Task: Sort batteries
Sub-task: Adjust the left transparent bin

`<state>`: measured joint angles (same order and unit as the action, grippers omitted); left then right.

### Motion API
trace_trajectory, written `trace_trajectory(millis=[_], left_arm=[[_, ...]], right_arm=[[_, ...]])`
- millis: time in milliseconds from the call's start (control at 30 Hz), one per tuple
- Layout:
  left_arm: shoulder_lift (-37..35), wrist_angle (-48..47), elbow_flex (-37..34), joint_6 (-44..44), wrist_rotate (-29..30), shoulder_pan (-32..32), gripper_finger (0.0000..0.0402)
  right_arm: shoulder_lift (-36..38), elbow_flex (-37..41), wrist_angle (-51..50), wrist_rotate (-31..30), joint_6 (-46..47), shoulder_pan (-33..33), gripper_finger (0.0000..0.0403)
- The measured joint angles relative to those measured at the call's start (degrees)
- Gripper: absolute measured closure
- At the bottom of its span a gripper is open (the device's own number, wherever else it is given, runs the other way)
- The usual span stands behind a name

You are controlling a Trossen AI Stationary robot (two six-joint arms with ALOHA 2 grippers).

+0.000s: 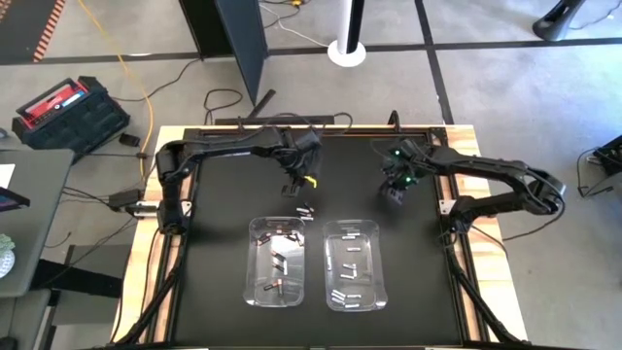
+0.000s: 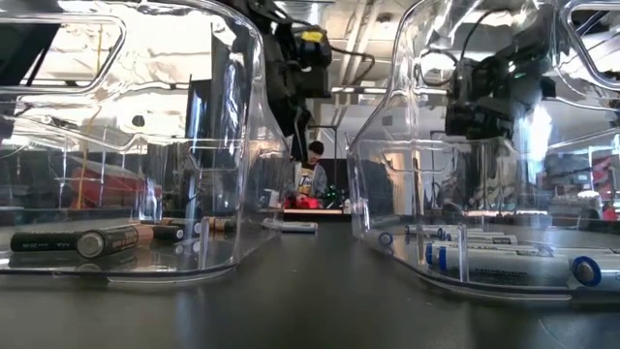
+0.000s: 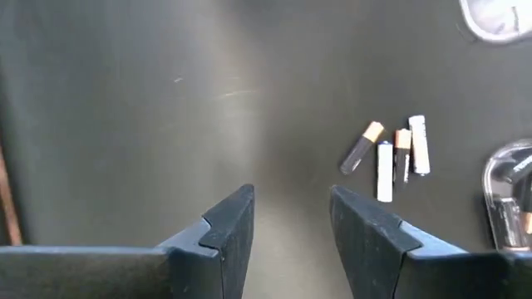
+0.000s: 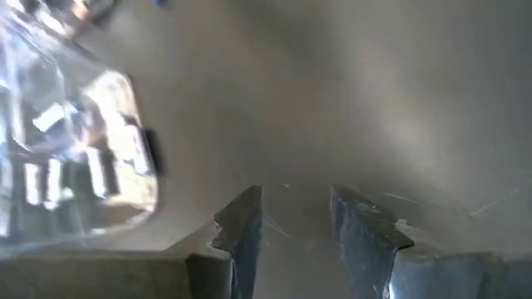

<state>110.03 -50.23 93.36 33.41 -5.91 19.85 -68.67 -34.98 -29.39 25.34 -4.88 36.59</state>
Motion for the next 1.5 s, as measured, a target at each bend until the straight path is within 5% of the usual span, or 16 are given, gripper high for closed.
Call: trace_trajectory(millis=[400, 933, 1500], left_arm=[[8.67, -0.24, -0.07, -0.76, 2.33, -4.30, 0.0251], [9.06, -0.91, -0.09, 12.66, 5.31, -6.78, 0.0251], [9.06, -0.28, -0.09, 0.69, 4.69, -5.57, 0.0251]], right_arm=[[-4.80, -0.02, 7.84, -1.56, 1.84, -6.16, 0.0241], [-4.78, -0.09, 9.36, -1.67, 4.50, -9.77, 0.0241], [-4.78, -0.09, 10.92, -1.68, 5.89, -11.49, 0.0241]])
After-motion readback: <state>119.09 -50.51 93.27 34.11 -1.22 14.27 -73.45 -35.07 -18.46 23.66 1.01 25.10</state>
